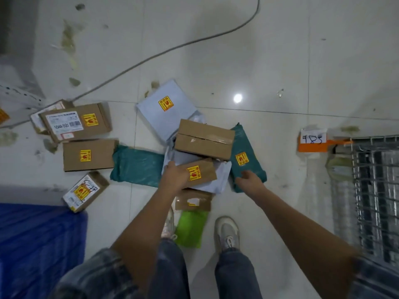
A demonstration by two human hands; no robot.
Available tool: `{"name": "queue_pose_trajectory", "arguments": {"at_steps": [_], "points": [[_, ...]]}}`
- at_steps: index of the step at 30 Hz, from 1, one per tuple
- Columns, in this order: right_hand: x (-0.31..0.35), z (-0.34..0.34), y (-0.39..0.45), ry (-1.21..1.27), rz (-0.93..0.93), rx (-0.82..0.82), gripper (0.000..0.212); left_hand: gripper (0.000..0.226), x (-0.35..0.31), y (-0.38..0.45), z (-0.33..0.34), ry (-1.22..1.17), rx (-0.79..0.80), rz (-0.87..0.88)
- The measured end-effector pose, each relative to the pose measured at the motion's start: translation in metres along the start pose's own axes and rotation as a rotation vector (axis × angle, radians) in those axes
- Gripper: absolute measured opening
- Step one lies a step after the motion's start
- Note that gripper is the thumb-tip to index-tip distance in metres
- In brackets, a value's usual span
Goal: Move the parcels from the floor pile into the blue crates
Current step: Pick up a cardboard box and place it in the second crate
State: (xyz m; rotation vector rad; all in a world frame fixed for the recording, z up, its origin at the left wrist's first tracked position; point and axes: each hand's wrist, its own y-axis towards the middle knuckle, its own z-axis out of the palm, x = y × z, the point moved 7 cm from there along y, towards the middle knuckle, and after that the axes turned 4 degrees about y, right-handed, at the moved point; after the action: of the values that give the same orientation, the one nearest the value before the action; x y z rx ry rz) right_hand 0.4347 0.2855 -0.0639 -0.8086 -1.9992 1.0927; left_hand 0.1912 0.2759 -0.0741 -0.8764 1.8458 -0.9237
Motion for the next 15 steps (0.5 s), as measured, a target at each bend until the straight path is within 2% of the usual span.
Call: {"name": "queue_pose_trajectory", "arguments": {"at_steps": [3, 6, 10, 13, 15], "points": [[0.024, 0.015, 0.026, 0.13, -0.012, -0.007, 0.031, 0.057, -0.017, 0.026, -0.015, -0.065, 0.027, 0.004], [0.042, 0.024, 0.051, 0.276, -0.037, -0.053, 0.046, 0.069, -0.025, 0.065, -0.018, -0.076, 0.081, 0.046], [0.051, 0.035, 0.077, 0.321, -0.036, -0.073, 0.063, 0.076, -0.032, 0.097, -0.015, -0.09, 0.165, 0.09], [0.048, 0.036, 0.074, 0.382, 0.001, -0.13, 0.054, 0.065, -0.027, 0.097, -0.01, -0.138, 0.202, 0.079], [0.049, 0.033, 0.068, 0.391, -0.037, -0.19, 0.043, 0.057, -0.022, 0.091, -0.014, -0.155, 0.172, 0.083]]}}
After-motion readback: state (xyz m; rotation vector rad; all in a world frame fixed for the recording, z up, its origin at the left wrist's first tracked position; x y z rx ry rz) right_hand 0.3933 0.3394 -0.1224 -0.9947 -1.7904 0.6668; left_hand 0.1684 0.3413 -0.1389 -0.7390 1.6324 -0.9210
